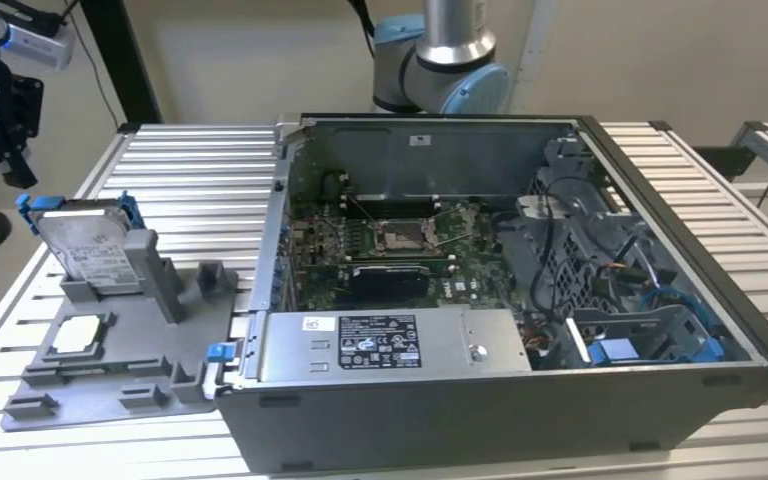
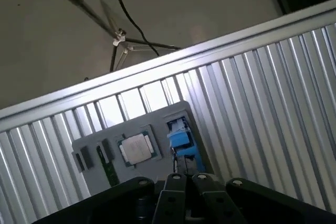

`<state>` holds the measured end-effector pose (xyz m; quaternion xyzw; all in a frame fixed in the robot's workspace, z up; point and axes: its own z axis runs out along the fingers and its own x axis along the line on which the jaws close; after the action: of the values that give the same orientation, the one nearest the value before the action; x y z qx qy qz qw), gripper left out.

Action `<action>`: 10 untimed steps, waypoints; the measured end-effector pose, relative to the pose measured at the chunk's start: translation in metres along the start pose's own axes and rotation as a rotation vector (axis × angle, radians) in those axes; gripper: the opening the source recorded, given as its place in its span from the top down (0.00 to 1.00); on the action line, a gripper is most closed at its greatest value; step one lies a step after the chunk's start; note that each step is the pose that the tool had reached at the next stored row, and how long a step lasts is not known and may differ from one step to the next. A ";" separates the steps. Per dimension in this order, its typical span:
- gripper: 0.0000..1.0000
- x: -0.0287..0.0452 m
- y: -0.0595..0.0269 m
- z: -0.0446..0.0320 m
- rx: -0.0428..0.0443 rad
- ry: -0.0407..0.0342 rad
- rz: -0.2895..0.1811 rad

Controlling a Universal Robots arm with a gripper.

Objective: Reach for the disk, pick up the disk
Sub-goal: 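Pick up the disk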

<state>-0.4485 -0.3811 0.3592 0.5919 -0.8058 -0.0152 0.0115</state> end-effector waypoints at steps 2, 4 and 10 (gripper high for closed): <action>1.00 0.0000 0.0000 0.0000 0.0003 0.0013 -0.036; 1.00 0.0000 0.0000 0.0000 0.0026 0.0021 -0.073; 1.00 0.0000 0.0000 0.0000 0.0171 0.0016 -0.167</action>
<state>-0.4484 -0.3811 0.3592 0.6570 -0.7538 -0.0088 0.0058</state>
